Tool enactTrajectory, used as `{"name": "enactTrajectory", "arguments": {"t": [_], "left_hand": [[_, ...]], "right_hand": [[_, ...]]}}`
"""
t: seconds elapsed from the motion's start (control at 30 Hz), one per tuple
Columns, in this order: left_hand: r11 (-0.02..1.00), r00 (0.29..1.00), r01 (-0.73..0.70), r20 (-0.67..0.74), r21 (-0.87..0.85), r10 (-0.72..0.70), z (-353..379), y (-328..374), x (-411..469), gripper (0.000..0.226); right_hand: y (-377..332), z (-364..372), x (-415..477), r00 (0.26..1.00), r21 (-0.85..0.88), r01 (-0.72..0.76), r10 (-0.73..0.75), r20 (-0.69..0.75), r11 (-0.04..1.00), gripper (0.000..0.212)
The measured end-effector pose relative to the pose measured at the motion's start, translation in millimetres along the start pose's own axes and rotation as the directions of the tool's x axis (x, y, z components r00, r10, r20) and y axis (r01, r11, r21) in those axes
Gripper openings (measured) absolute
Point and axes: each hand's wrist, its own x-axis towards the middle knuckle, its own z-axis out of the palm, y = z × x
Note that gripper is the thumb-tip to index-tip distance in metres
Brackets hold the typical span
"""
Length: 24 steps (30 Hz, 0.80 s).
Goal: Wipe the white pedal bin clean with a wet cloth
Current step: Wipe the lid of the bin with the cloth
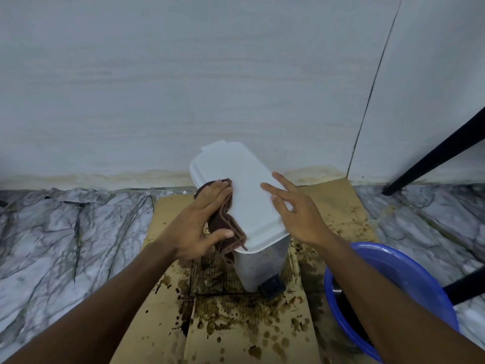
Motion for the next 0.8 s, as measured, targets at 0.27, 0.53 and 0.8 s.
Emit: {"name": "enactTrajectory", "arguments": {"t": [0.27,0.53,0.8], "left_hand": [[0.981,0.998,-0.055,0.045,0.183,0.048,22.7,52.1,28.2,0.097],[0.992,0.989,-0.118,0.091,0.047,0.113,-1.8,18.3,6.3,0.081],[0.986,0.994,-0.098,-0.025,0.135,0.102,20.1,46.3,22.8,0.093]], "right_hand": [[-2.1,-2.5,-1.3,0.999,-0.049,0.041,-0.041,0.0,0.998,0.036],[-2.0,-4.2,-0.4,0.999,-0.019,0.019,-0.019,0.037,1.0,0.035],[-4.1,0.4,-1.5,0.999,-0.063,0.045,-0.046,-0.016,0.997,0.035]]}}
